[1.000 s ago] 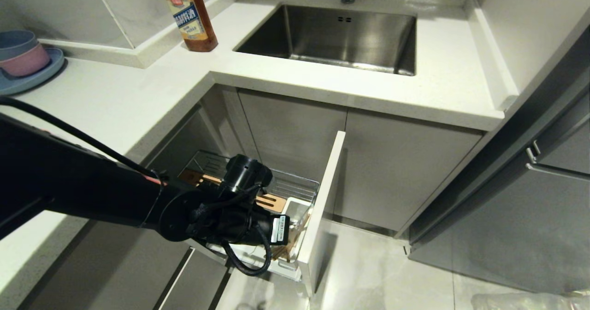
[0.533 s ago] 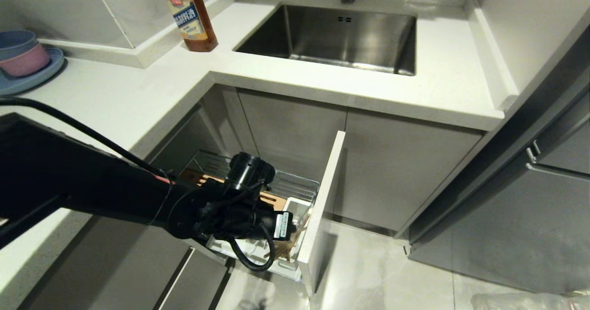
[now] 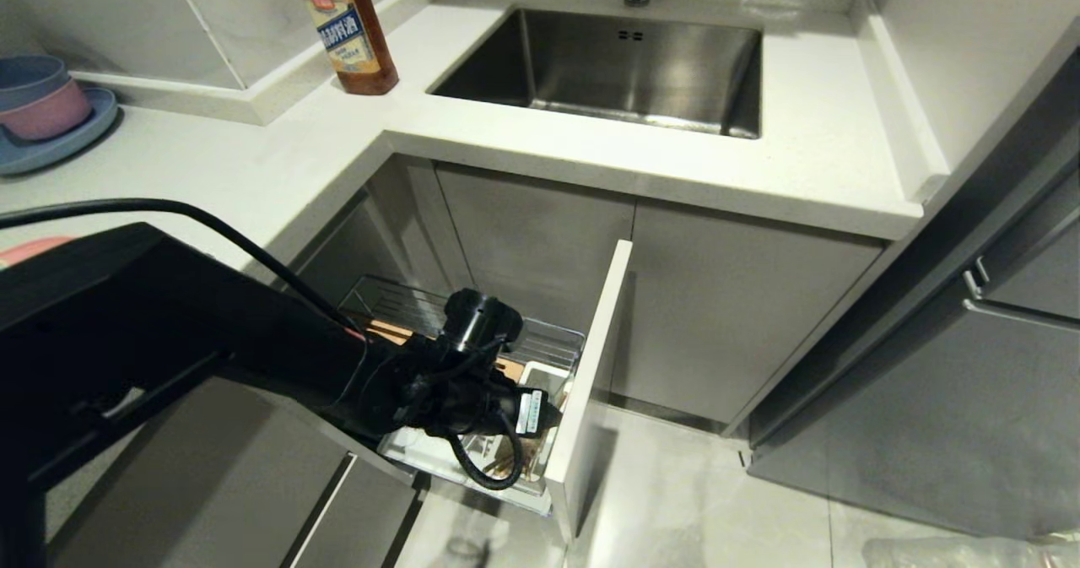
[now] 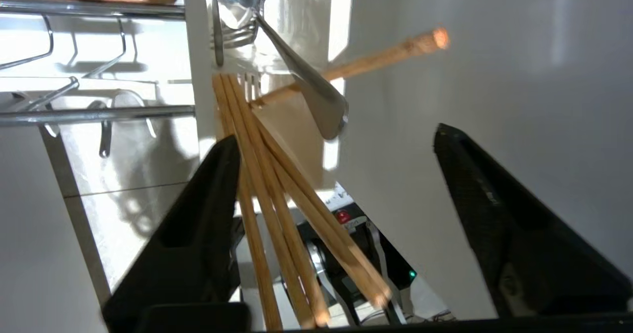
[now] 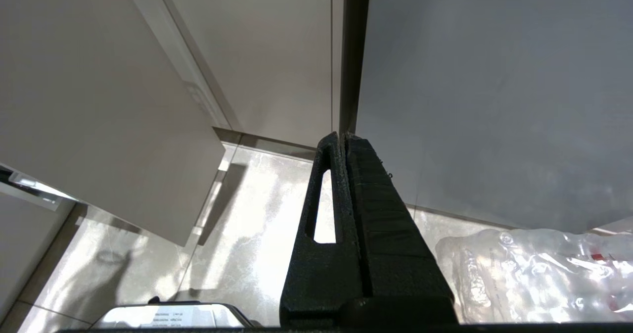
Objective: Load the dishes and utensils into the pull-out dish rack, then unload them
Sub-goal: Take the spoon out of the cupboard
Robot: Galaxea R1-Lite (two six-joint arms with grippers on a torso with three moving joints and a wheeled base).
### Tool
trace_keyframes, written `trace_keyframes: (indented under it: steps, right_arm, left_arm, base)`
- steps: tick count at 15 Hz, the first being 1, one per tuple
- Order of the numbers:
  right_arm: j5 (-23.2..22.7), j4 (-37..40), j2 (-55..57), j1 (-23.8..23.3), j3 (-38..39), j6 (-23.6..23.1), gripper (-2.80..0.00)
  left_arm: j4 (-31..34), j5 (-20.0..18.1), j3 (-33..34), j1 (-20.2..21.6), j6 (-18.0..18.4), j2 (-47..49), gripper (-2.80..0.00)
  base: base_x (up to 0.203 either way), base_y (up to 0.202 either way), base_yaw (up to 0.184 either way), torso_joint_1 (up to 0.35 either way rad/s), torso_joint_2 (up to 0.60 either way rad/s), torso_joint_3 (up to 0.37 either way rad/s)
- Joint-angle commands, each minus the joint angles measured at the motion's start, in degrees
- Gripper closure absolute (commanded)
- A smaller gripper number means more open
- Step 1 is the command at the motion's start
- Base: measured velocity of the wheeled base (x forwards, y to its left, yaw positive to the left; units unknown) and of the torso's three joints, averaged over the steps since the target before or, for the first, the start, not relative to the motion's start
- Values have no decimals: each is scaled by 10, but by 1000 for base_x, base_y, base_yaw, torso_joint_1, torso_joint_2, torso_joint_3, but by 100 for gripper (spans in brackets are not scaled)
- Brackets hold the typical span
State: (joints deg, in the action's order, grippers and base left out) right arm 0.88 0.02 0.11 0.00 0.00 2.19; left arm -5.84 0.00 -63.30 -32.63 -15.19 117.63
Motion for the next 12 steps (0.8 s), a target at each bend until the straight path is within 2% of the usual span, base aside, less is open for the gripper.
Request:
trace_keyframes:
  steps: [1,5,12]
  right_arm:
    - [0,0,0,0,1,0,0]
    - [0,1,0,0,2,0,0]
    - [0,0,0,0,1,0,0]
  left_arm:
    - [-1,8,-9,0,-1,21,-280]
    - [-19,29,-20,3,-4,43,-280]
    - [-20,30,-30,4,-5,59,-280]
  base:
    - [0,0,0,0,0,0]
    - [0,0,0,0,0,0]
    - [0,0,0,0,0,0]
